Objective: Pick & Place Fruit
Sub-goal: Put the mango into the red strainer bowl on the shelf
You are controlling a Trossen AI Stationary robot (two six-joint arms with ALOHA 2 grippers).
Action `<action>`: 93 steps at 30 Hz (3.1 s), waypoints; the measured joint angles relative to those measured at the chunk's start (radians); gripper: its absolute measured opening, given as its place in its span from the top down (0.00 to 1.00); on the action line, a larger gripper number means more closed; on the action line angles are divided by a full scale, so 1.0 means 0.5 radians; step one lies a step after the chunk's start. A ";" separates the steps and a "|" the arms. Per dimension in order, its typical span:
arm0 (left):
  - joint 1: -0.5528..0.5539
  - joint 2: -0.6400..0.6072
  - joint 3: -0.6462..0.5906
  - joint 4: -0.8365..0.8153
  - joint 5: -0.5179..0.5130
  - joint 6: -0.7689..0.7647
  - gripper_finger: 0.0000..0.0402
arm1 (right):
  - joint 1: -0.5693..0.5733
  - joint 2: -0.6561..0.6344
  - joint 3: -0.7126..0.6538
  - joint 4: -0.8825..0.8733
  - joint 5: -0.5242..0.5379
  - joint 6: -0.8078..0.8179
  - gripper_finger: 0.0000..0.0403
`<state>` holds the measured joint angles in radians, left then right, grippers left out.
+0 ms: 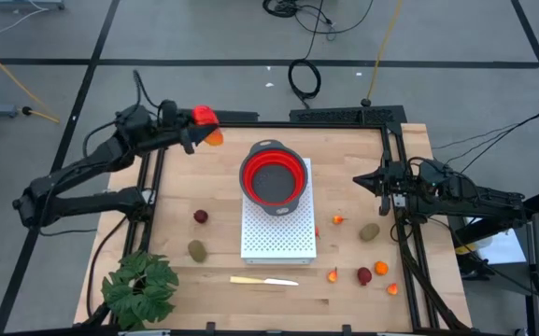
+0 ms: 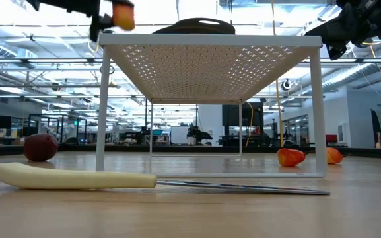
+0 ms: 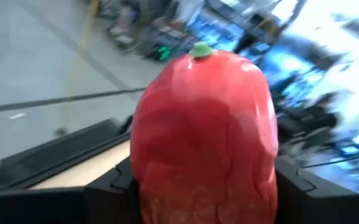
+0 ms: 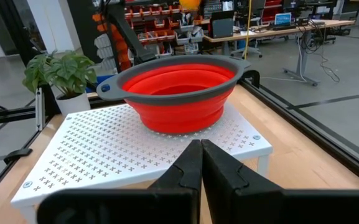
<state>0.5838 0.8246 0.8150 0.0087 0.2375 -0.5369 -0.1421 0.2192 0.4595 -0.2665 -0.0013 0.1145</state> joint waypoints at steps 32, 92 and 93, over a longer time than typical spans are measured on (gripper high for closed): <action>-0.602 0.585 0.373 0.231 -0.217 0.632 0.48 | 0.000 -0.001 0.000 -0.001 0.000 -0.007 0.99; -0.835 1.521 1.203 -1.114 -0.267 1.049 0.42 | 0.000 0.000 -0.001 -0.001 0.000 -0.008 0.99; -0.835 1.521 1.191 -1.116 -0.267 1.050 0.42 | 0.000 -0.001 -0.001 -0.001 0.000 -0.008 0.99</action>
<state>0.1665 1.5848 1.4105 -0.5491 0.1041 -0.0122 -0.1421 0.2188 0.4591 -0.2668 -0.0013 0.1104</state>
